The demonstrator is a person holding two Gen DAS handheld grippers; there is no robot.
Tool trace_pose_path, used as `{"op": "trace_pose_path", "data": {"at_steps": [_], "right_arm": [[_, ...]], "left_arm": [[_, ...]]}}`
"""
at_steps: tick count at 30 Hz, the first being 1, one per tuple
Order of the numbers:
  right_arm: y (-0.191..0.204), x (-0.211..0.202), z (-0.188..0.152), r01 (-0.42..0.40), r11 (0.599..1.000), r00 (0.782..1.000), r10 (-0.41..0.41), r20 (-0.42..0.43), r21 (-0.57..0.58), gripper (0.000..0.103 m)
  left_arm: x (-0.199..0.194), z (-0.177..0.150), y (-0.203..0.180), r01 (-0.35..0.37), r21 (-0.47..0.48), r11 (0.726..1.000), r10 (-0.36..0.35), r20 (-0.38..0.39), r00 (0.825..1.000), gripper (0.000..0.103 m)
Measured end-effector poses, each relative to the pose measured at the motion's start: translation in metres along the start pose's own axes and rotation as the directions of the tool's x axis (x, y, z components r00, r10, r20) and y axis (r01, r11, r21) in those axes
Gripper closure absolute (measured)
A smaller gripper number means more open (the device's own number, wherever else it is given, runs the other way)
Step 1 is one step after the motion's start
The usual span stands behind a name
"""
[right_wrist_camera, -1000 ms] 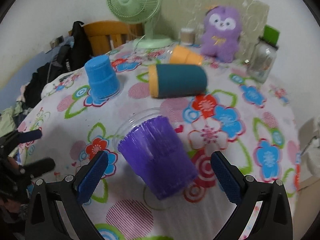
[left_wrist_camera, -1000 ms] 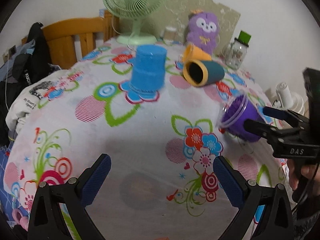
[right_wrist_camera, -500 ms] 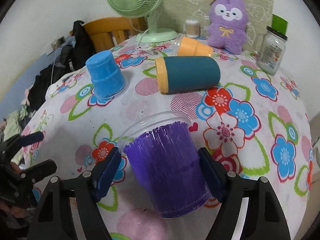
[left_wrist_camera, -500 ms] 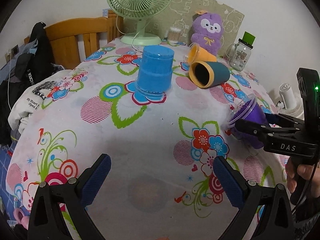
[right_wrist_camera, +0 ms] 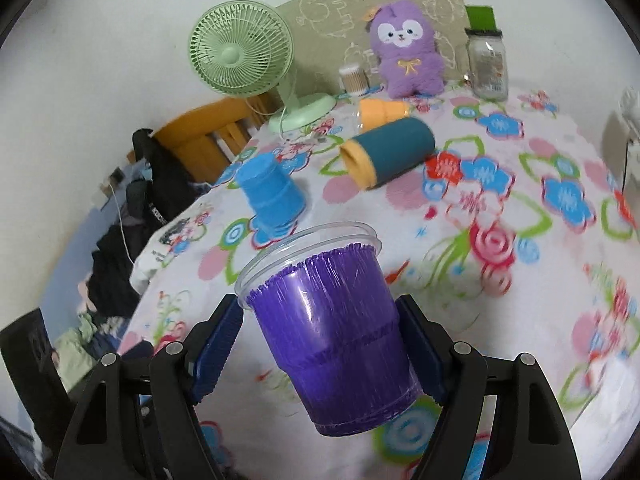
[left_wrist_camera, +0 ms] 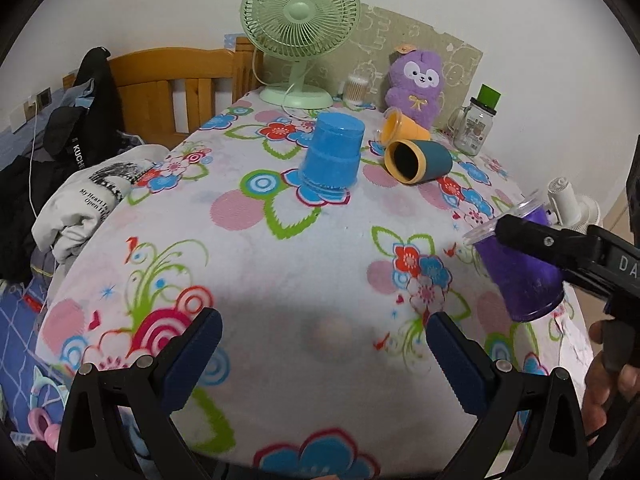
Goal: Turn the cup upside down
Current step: 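Close the right gripper around the purple cup and lift it, then roll the right gripper to turn the purple cup toward the left gripper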
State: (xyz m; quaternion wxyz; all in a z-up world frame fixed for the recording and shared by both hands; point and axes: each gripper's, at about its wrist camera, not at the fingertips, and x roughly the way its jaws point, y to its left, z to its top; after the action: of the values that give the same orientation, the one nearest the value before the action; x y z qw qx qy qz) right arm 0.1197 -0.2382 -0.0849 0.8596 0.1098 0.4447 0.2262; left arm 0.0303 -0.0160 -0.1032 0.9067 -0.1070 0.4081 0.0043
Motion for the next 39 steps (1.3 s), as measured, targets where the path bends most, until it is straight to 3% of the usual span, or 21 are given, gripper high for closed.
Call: {"op": "trace_pose_path", "data": {"at_steps": [8, 22, 31, 39], "right_arm": [[0.014, 0.024, -0.039, -0.010, 0.995, 0.998, 0.016, -0.060, 0.096, 0.023], [0.026, 0.048, -0.049, -0.016, 0.993, 0.993, 0.029, -0.114, 0.114, 0.022], [0.016, 0.038, -0.044, -0.052, 0.984, 0.991, 0.071, -0.112, 0.168, 0.018], [0.007, -0.008, -0.032, -0.092, 0.984, 0.994, 0.099, -0.038, 0.153, 0.015]], "left_arm": [[-0.018, -0.027, 0.008, 0.000, 0.013, 1.000, 0.000, -0.016, 1.000, 0.000], [-0.027, -0.037, 0.007, -0.003, 0.023, 1.000, 0.004, -0.014, 1.000, 0.000], [-0.025, -0.035, -0.001, -0.003, 0.036, 0.999, 0.003, -0.015, 1.000, 0.000], [-0.025, -0.030, -0.014, 0.007, 0.046, 0.999, -0.006, -0.013, 1.000, 0.000]]}}
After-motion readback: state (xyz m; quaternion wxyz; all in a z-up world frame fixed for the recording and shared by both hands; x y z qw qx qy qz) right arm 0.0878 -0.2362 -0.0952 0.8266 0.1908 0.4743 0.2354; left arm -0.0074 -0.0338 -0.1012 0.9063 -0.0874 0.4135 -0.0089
